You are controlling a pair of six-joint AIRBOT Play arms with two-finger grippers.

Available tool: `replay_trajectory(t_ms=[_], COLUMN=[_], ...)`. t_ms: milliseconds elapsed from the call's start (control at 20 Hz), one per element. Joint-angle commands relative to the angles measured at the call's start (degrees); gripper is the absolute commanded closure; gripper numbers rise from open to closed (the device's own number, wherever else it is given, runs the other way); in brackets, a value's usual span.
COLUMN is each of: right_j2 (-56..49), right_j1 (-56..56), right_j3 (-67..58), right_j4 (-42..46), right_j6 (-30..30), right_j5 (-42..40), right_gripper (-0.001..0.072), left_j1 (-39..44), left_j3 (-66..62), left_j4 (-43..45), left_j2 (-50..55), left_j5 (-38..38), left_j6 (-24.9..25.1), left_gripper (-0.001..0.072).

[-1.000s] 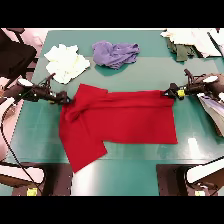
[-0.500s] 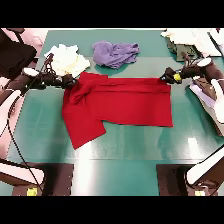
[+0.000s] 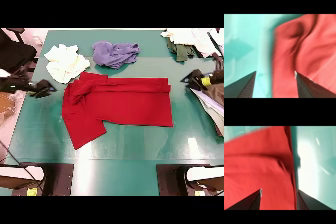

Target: Fold the shirts.

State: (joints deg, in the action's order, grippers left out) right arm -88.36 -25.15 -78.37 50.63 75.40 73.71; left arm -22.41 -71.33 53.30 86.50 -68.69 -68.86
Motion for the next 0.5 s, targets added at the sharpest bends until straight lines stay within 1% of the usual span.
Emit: replay_trajectory(t_ms=[0, 100, 200, 250, 300, 350, 400, 450], right_j2=[10.10, 14.32, 17.70, 19.04, 20.26, 21.49, 22.47, 23.28], right_j1=[-3.80, -4.02, -4.04, -4.04, -4.15, -4.52, -4.94, -5.03], right_j3=[14.88, 20.74, 24.37, 25.44, 26.18, 26.93, 27.36, 27.71], right_j4=[-0.09, -0.09, 0.00, 0.02, 0.17, 0.02, -0.04, -0.04], right_j6=[-3.80, -4.46, -4.59, -4.59, -4.61, -4.61, -4.59, -4.59], right_j5=[-0.33, -1.97, -3.08, -3.08, -3.06, -3.15, -3.26, -3.30], right_gripper=[0.0200, 0.0200, 0.0200, 0.0200, 0.0200, 0.0200, 0.0200, 0.0200], left_j1=[-5.62, -5.60, -5.49, -5.49, -5.49, -5.49, -5.49, -5.49], left_j3=[6.47, 16.48, 26.88, 31.19, 35.01, 38.03, 39.98, 41.35], left_j4=[4.50, 2.40, -0.52, -0.63, -1.68, -4.11, -5.73, -6.32], left_j2=[-7.41, -12.70, -16.76, -18.43, -19.98, -21.42, -22.47, -23.26], left_j5=[-10.16, -10.23, -8.66, -7.30, -6.21, -5.51, -4.61, -3.54], left_j6=[-2.36, -3.10, -1.46, -1.16, -1.05, 0.35, 1.33, 1.70], left_gripper=[0.0139, 0.0139, 0.0139, 0.0139, 0.0139, 0.0140, 0.0178, 0.0177])
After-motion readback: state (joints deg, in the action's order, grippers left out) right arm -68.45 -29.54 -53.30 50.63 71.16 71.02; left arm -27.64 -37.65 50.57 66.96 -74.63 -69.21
